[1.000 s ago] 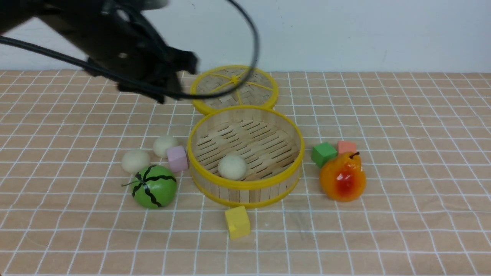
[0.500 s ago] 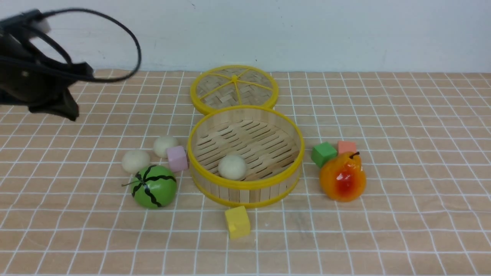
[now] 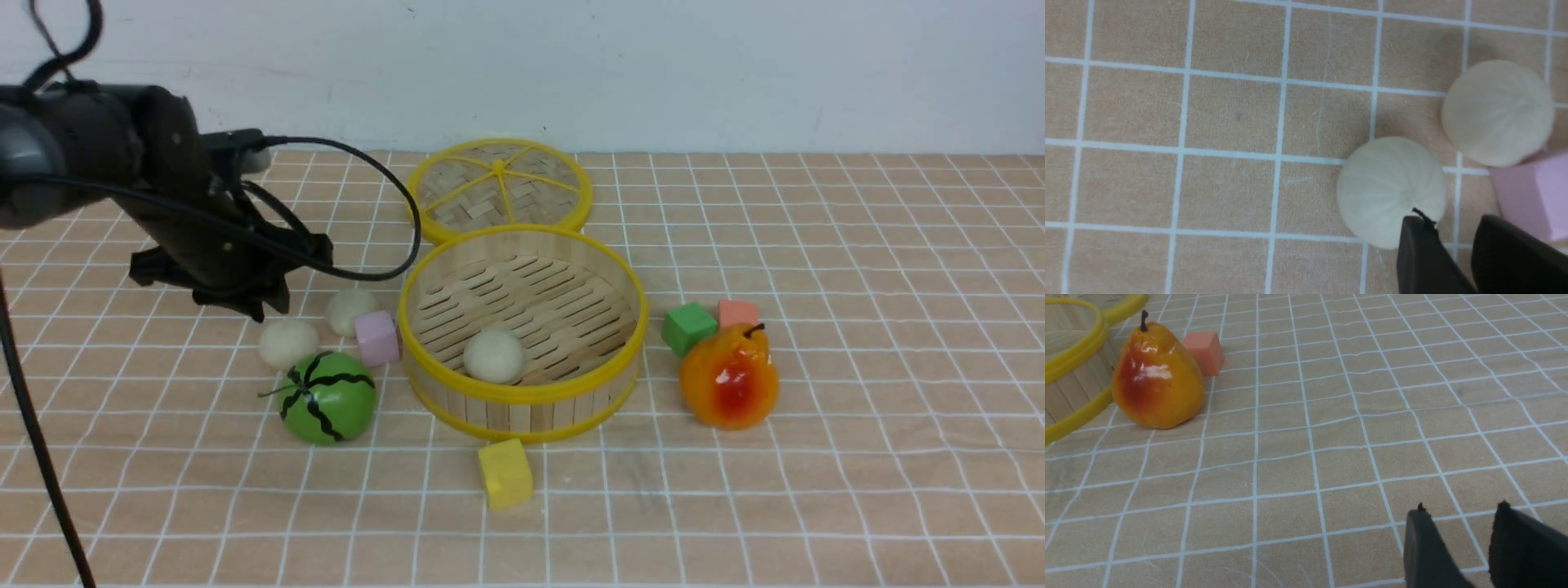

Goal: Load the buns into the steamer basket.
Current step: Use the left arm to grab a steamed stuffed bun, then use the left arm to put the steamed stuffed bun into the steamer

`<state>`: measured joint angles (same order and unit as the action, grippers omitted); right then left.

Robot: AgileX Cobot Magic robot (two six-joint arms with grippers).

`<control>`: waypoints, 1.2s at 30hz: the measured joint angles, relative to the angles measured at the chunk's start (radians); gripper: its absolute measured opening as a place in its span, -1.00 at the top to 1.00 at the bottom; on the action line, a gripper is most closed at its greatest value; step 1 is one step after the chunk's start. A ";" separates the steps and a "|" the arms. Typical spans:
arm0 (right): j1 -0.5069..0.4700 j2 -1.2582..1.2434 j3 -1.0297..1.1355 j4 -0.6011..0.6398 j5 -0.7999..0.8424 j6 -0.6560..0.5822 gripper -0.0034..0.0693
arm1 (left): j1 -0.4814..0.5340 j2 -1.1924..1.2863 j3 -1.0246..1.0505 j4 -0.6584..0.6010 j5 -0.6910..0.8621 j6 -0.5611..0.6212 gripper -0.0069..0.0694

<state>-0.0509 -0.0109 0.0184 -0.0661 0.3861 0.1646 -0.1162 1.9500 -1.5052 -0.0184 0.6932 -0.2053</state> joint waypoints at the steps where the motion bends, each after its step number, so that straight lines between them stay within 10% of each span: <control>1: 0.000 0.000 0.000 0.000 0.000 0.000 0.24 | -0.001 0.010 0.000 0.001 -0.002 -0.003 0.30; 13: 0.000 0.000 0.000 0.000 0.000 0.000 0.24 | -0.001 0.097 0.000 0.018 -0.056 -0.006 0.30; 20: 0.000 0.000 0.000 0.000 0.000 0.000 0.24 | -0.001 0.098 -0.009 0.018 -0.055 0.011 0.83; 25: 0.000 0.000 0.000 0.000 0.000 0.000 0.24 | -0.001 0.091 -0.052 0.018 0.020 0.066 0.85; 36: 0.000 0.000 0.000 0.000 0.000 0.000 0.24 | -0.103 -0.066 -0.176 -0.230 0.047 0.218 0.85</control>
<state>-0.0509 -0.0109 0.0184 -0.0661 0.3861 0.1646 -0.2187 1.8840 -1.6816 -0.2484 0.7403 0.0123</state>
